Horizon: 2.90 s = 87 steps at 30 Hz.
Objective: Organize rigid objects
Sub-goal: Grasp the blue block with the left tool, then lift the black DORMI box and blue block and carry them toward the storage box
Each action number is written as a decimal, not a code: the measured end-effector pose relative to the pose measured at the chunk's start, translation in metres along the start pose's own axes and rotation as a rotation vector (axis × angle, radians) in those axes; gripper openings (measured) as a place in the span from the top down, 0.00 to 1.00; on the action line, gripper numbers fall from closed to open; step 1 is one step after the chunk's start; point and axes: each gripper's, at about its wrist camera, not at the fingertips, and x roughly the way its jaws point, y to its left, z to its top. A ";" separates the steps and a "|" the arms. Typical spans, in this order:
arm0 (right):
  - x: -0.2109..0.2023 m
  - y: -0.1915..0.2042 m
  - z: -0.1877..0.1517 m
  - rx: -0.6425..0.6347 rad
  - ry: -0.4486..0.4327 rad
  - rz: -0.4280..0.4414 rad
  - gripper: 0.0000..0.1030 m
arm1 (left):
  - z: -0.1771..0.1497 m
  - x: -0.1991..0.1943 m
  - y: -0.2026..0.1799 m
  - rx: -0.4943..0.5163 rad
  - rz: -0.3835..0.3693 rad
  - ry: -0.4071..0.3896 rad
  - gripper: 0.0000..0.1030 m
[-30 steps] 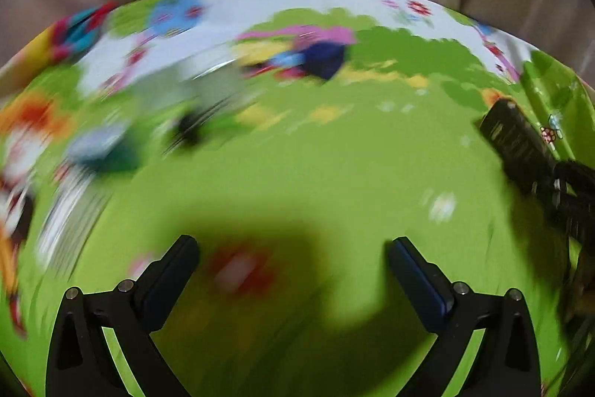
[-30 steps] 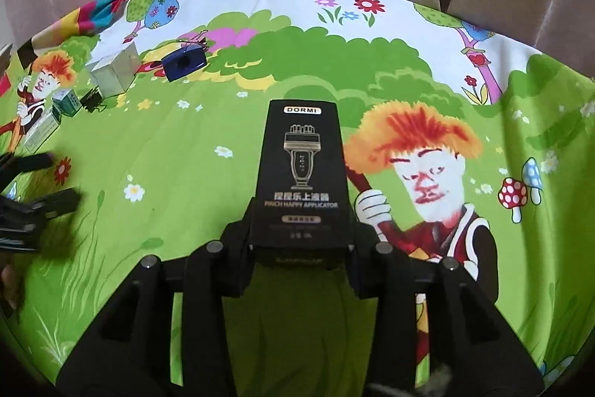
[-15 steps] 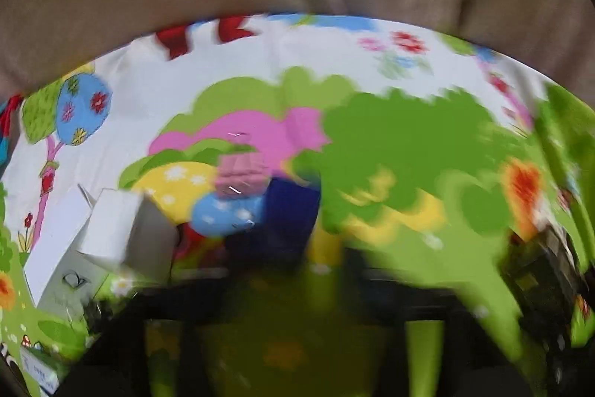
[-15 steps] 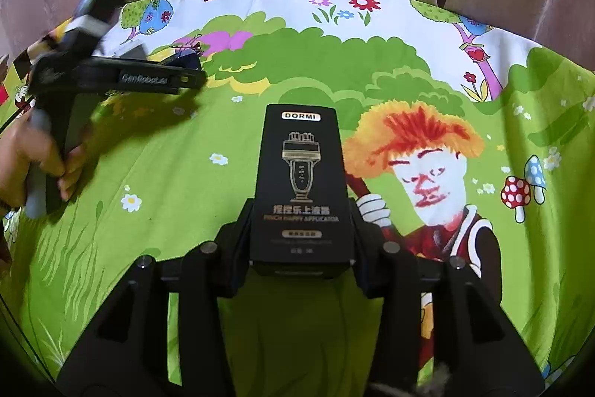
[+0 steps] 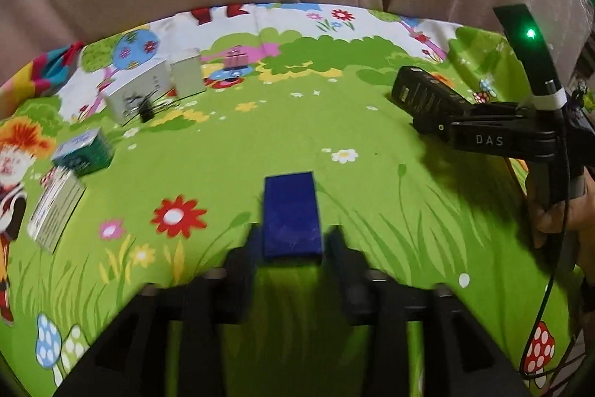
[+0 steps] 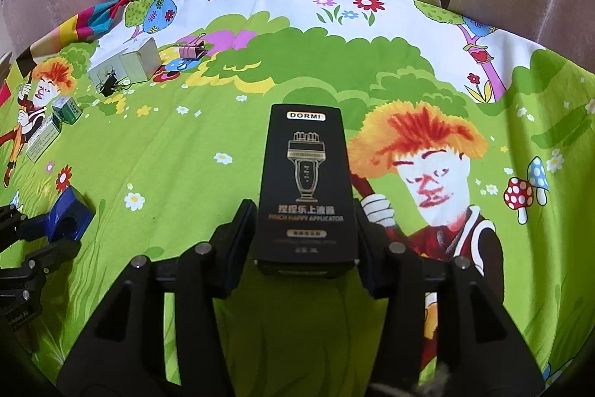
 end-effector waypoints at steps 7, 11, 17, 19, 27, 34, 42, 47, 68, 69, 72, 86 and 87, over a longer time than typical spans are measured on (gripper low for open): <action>0.000 0.000 0.000 0.000 0.001 -0.004 0.46 | 0.010 0.014 -0.001 -0.001 0.009 0.043 0.12; 0.001 -0.002 0.001 0.003 0.000 -0.002 0.45 | 0.006 0.008 -0.002 -0.002 0.011 0.012 0.37; -0.002 -0.006 0.000 0.025 -0.008 -0.009 0.58 | 0.006 0.004 0.013 -0.082 -0.014 -0.022 0.73; -0.004 -0.013 -0.001 0.059 -0.017 0.013 0.58 | 0.006 0.004 0.016 -0.098 -0.018 -0.024 0.73; -0.053 -0.025 -0.015 0.172 -0.201 -0.048 0.58 | -0.007 -0.028 0.006 -0.188 0.014 -0.039 0.72; -0.208 0.007 -0.063 0.229 -0.572 -0.065 0.58 | 0.010 -0.184 -0.049 -0.039 0.119 -0.463 0.72; -0.334 0.056 -0.072 0.073 -0.886 -0.160 0.58 | 0.017 -0.281 -0.065 -0.032 0.156 -0.755 0.72; -0.377 0.078 -0.075 0.028 -0.996 -0.214 0.58 | 0.012 -0.313 -0.065 -0.027 0.166 -0.832 0.72; -0.384 0.170 -0.076 -0.175 -0.935 -0.009 0.58 | -0.049 -0.353 -0.002 -0.156 0.243 -0.788 0.72; -0.383 0.174 -0.076 -0.183 -0.930 0.006 0.58 | -0.053 -0.355 0.001 -0.161 0.250 -0.784 0.72; -0.380 0.189 -0.074 -0.214 -0.901 0.063 0.58 | -0.069 -0.360 0.012 -0.181 0.277 -0.774 0.72; -0.352 0.277 -0.079 -0.410 -0.707 0.325 0.58 | -0.148 -0.371 0.076 -0.337 0.393 -0.598 0.72; -0.349 0.284 -0.080 -0.427 -0.686 0.342 0.58 | -0.153 -0.371 0.079 -0.346 0.401 -0.587 0.72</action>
